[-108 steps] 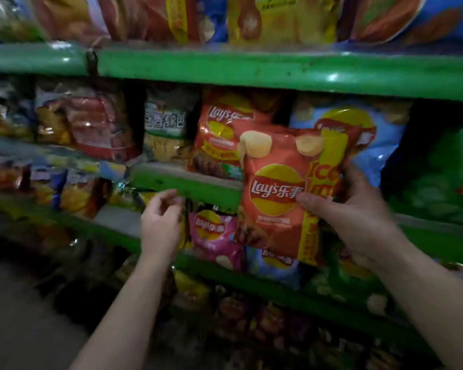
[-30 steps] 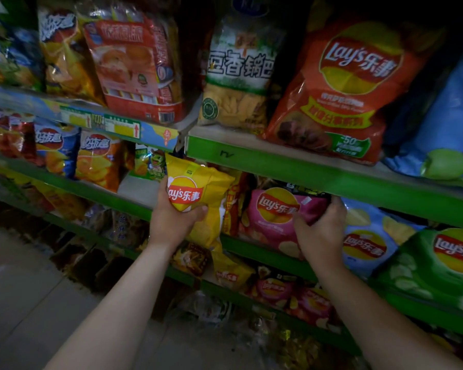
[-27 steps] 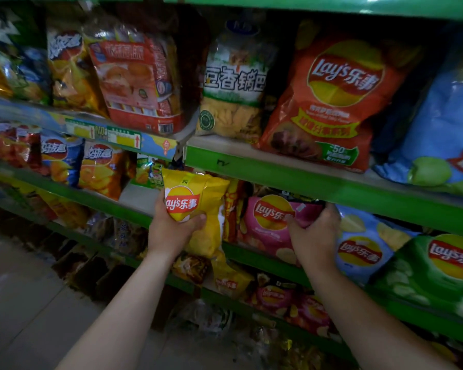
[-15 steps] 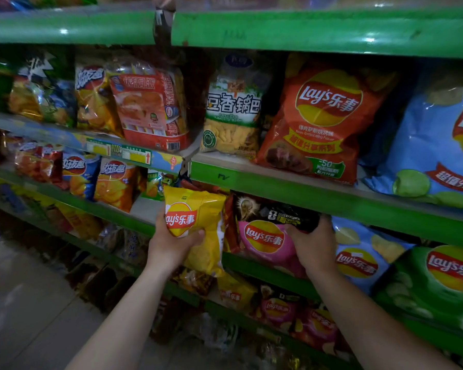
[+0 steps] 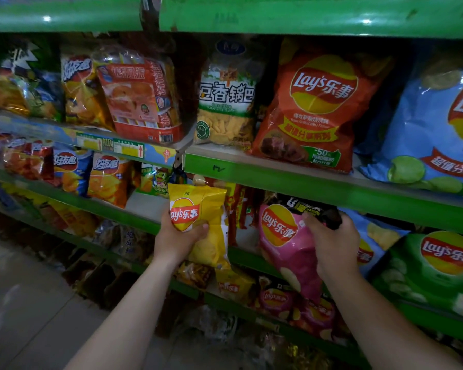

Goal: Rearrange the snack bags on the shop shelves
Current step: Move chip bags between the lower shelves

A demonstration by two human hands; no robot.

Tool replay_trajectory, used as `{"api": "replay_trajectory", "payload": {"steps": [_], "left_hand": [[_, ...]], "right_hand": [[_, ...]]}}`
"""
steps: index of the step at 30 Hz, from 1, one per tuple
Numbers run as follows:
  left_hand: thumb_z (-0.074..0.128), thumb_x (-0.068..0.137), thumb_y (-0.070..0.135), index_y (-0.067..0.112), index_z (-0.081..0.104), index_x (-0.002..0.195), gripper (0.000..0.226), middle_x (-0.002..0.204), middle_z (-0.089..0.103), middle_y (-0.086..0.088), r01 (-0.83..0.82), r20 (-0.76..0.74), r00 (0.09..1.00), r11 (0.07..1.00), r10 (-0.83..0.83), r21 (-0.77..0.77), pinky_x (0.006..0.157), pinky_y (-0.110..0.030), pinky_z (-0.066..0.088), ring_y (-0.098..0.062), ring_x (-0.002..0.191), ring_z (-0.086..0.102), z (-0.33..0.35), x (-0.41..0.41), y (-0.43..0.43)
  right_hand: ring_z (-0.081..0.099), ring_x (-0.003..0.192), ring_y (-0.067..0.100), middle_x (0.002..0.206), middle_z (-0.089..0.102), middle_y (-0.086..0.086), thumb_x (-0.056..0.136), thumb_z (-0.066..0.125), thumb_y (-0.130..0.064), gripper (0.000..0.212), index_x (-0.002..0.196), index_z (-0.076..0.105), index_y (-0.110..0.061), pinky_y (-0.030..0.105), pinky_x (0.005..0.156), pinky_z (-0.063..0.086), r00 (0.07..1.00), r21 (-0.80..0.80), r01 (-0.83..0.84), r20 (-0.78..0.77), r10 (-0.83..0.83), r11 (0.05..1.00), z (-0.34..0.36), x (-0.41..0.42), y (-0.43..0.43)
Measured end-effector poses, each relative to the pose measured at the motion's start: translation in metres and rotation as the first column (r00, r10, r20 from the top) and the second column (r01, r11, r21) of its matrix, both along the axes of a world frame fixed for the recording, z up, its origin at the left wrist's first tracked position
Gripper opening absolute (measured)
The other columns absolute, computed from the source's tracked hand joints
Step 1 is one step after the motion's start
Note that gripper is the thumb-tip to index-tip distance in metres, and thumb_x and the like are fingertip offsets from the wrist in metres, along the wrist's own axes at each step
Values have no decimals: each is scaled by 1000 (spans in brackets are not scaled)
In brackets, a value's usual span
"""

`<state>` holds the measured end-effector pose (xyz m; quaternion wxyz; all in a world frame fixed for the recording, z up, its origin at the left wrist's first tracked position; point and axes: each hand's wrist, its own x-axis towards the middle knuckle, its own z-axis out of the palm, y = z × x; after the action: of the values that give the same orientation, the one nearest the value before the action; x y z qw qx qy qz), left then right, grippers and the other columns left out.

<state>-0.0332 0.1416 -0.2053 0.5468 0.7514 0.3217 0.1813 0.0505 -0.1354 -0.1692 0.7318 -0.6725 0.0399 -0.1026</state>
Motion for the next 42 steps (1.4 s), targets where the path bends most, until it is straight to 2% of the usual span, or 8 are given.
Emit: {"api": "replay_trajectory", "payload": {"steps": [7,14,19,25,28,32,37,42], "left_hand": [[87,65,45,34,26,147,103,125,58,0,7,-40,999,1000,-8,-5,98,-53,49,-32,117,56,0,-3,-6],[87,63,48,35,29,145,101,126,61,1,30,-29,999,999,-30,10,97,-53,49,-30,115,58,-1,-4,-17],[87,63,47,36,31,143,98,122,61,3,33,5,999,999,-33,-13,96,-53,50,-28,113,59,4,-1,-23],[87,63,46,34,34,141,94,119,61,5,36,42,998,999,-38,36,94,-50,52,-24,110,60,10,-3,-21],[88,64,44,33,33,144,98,123,60,6,41,67,997,998,-45,50,91,-43,53,-21,110,59,10,-5,-18],[88,63,43,33,32,145,100,120,58,9,44,83,995,998,-48,44,84,-36,53,-18,107,58,6,-9,-16],[88,62,44,35,30,145,101,107,56,22,43,73,996,998,-47,56,77,-30,49,-16,103,58,4,-10,-19],[88,60,47,38,30,144,102,107,56,25,92,86,991,993,-99,80,77,-31,52,-13,100,60,7,-10,-32]], "right_hand": [[75,75,18,82,77,-10,62,89,-31,26,79,73,-42,37,71,59,998,100,6,-59,-1,995,-11,-16,-35],[75,75,28,86,78,4,44,89,-38,44,86,76,-33,39,63,59,977,148,-136,-146,158,980,-29,-32,-60],[75,80,28,90,78,5,51,88,-35,43,92,75,-26,42,73,59,974,173,-163,-128,186,971,-19,-23,-38],[71,85,19,79,76,-8,77,81,-17,15,83,69,-24,32,73,56,983,159,-139,-95,155,978,6,15,-1],[72,70,12,72,75,-5,70,82,-11,16,73,68,-19,25,61,55,987,152,-94,-118,112,984,14,27,8],[65,68,7,70,70,-11,72,83,-17,18,73,65,-22,15,49,47,990,-10,-78,-119,77,997,14,36,11],[66,97,28,106,69,4,79,80,-24,41,111,58,-12,38,81,55,979,-321,-157,-174,105,934,3,35,8],[64,102,35,110,69,12,80,73,-44,54,115,53,-9,44,82,54,994,-633,-107,-70,81,767,8,24,-7]]}}
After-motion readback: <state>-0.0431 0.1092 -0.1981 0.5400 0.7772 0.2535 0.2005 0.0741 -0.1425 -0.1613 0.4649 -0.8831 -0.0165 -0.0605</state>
